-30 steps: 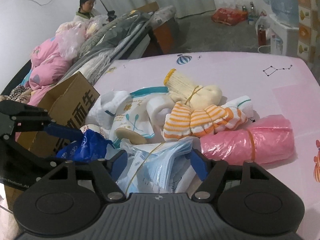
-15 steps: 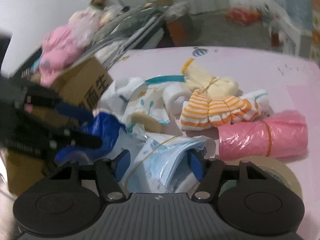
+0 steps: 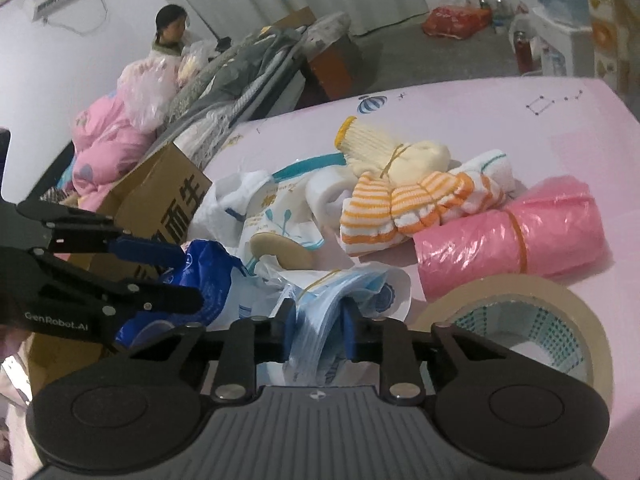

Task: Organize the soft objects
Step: 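Close the left gripper on the blue wipes pack while the right gripper closes on the mask bag, then lift the wipes pack with the left gripper while the right gripper carries the mask bag toward the box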

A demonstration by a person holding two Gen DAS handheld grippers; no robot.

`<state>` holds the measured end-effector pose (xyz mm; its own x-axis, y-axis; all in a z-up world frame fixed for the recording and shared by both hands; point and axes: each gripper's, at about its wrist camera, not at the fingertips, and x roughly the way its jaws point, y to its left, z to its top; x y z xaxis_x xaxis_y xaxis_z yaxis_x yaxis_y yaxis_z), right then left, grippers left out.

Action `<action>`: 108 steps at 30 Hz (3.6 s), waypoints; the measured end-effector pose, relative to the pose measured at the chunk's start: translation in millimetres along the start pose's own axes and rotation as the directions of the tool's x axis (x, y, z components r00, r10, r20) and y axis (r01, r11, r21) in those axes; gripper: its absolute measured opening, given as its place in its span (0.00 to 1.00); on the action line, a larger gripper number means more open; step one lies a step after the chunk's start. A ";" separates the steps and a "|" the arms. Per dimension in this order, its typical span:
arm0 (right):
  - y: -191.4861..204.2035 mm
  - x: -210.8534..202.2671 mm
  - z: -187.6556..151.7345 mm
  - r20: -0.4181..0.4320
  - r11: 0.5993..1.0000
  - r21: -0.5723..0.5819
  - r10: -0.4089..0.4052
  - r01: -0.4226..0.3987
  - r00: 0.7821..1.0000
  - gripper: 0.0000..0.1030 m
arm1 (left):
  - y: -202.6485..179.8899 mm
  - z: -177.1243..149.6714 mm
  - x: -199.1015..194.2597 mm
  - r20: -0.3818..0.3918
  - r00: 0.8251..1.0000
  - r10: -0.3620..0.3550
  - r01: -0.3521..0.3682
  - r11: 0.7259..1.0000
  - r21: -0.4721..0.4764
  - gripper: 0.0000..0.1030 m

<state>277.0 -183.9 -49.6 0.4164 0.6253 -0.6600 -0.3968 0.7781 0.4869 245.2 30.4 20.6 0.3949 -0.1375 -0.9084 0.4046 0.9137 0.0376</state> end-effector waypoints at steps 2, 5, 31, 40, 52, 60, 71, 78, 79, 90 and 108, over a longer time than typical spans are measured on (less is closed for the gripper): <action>0.5 0.0 -1.3 0.008 1.000 0.000 0.004 -0.004 1.000 0.14 | -1.9 -0.1 0.0 0.000 1.000 0.008 -0.008 1.000 0.004 0.46; 3.8 -0.6 -3.9 0.038 1.000 -0.002 -0.018 0.018 0.999 0.14 | -10.1 -1.3 -2.0 0.015 0.999 0.034 -0.034 0.999 0.033 0.30; 14.5 -29.5 -2.0 0.141 0.999 -0.030 0.038 -0.034 0.989 0.14 | -32.2 -6.7 -18.8 0.051 0.998 0.044 -0.048 0.997 0.063 0.01; 8.7 -29.0 -1.3 0.129 0.999 -0.011 0.045 -0.044 0.991 0.14 | -33.6 -2.1 -9.8 0.010 0.996 0.089 -0.090 0.990 0.108 0.53; 0.6 -22.2 -0.8 0.098 0.999 0.012 0.043 -0.045 0.994 0.14 | -30.8 15.1 25.0 -0.099 0.986 0.137 -0.120 0.980 0.161 0.63; -1.4 -20.2 -1.6 0.094 0.999 0.023 0.043 -0.045 0.995 0.14 | -20.3 14.8 41.7 -0.165 0.979 0.122 -0.109 0.990 0.085 0.62; -5.5 -17.5 -1.8 0.097 0.998 0.039 0.055 -0.059 0.994 0.14 | -20.3 11.2 39.3 -0.127 0.983 0.132 -0.127 0.991 0.046 0.51; -3.0 -24.4 -0.8 0.129 0.995 0.035 0.090 -0.095 0.988 0.13 | -22.8 11.8 15.2 -0.070 0.987 0.146 -0.142 0.988 0.063 0.51; -2.7 -25.6 -0.5 0.132 0.994 0.036 0.096 -0.102 0.987 0.13 | -24.3 12.6 11.1 -0.061 0.986 0.153 -0.148 0.986 0.073 0.51; 3.7 -55.0 6.0 0.208 0.980 0.027 0.188 -0.198 0.960 0.13 | -55.4 18.3 -20.8 0.052 0.953 0.298 -0.302 0.927 0.223 0.51; 26.5 -107.0 18.8 0.315 0.955 -0.020 0.288 -0.297 0.904 0.13 | -83.0 7.2 -72.4 0.259 0.852 0.456 -0.522 0.782 0.341 0.50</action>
<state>237.3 -229.1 44.7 0.5197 0.8083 -0.2768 -0.5190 0.5560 0.6492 189.0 -38.2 86.2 0.7341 0.2006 -0.6487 0.3913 0.6557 0.6457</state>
